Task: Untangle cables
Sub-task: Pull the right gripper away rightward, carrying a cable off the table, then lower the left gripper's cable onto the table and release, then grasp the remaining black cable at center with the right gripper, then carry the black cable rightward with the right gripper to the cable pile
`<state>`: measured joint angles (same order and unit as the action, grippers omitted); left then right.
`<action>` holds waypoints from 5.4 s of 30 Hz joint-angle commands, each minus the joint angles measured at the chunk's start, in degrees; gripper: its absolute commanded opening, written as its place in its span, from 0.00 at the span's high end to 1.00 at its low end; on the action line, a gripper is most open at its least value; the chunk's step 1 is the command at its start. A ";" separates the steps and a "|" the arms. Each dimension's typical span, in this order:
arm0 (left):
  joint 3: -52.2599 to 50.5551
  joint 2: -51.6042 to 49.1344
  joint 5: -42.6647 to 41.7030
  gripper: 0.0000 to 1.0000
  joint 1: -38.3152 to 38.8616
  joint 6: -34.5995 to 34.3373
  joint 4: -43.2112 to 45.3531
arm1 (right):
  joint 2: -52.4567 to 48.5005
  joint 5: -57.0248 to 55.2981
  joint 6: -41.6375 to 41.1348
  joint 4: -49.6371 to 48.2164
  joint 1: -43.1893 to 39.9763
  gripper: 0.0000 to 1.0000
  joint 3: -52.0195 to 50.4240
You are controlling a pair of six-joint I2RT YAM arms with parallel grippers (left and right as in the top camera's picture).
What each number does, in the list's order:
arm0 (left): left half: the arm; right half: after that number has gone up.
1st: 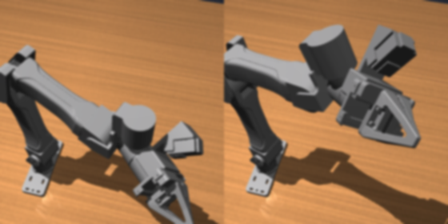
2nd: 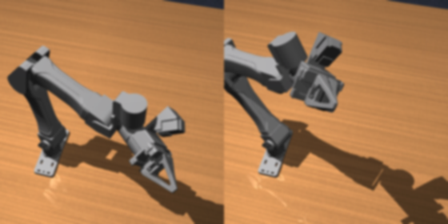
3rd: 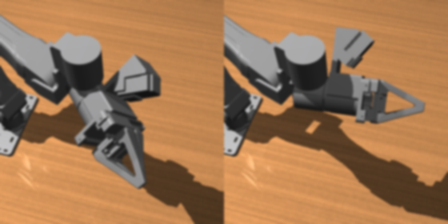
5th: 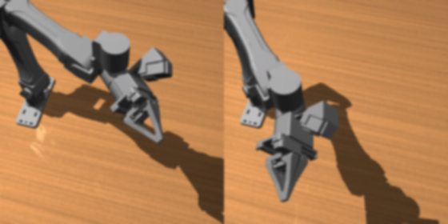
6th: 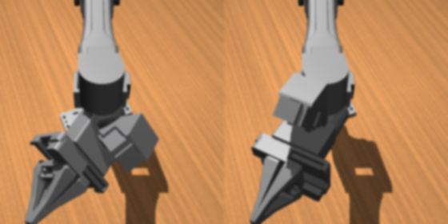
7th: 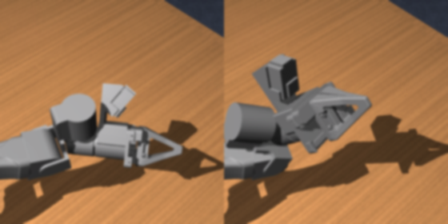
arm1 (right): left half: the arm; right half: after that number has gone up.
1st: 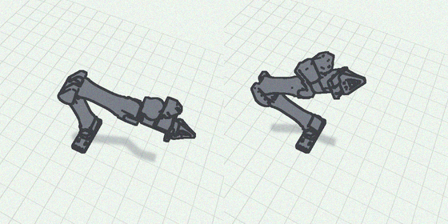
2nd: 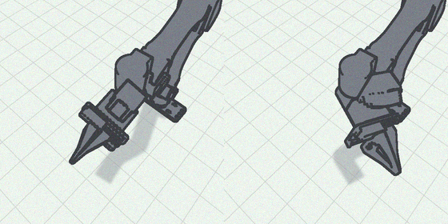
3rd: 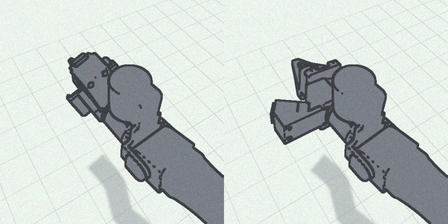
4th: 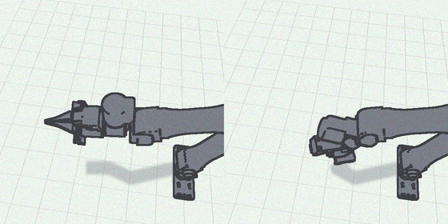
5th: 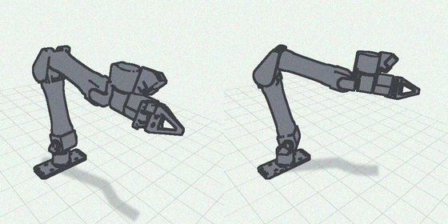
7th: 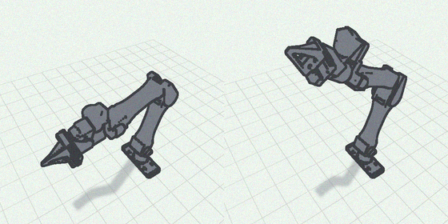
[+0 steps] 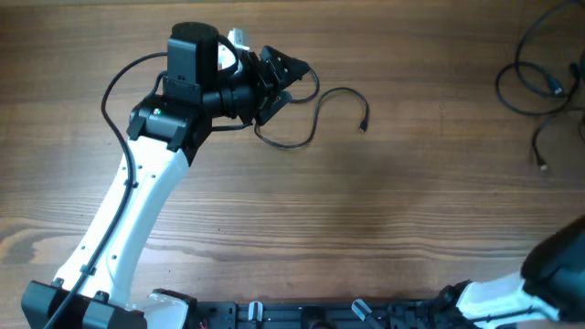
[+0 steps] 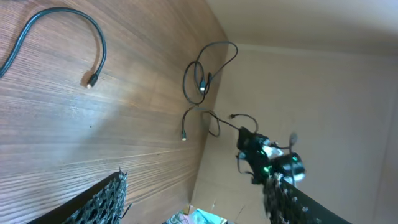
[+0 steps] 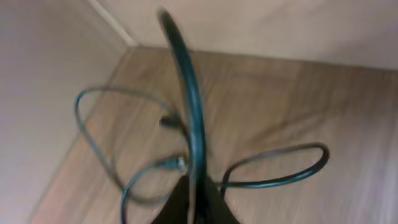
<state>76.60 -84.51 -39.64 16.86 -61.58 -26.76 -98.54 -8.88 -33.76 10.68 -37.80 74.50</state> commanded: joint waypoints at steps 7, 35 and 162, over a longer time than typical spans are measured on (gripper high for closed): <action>0.17 0.17 0.74 0.24 -0.26 1.36 0.07 | -1.22 21.00 -2.82 -4.15 -0.35 0.00 0.94; 0.17 -4.61 24.37 0.14 -8.50 26.88 -20.39 | 3.32 40.98 15.45 31.85 39.71 0.06 0.92; 0.15 -4.76 24.68 0.08 -28.59 26.43 -25.38 | 23.96 -3.89 6.14 13.25 0.09 0.96 0.92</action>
<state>76.71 -89.03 -15.03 -11.64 -35.83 -52.25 -75.09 -12.67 -21.19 23.07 -32.01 75.35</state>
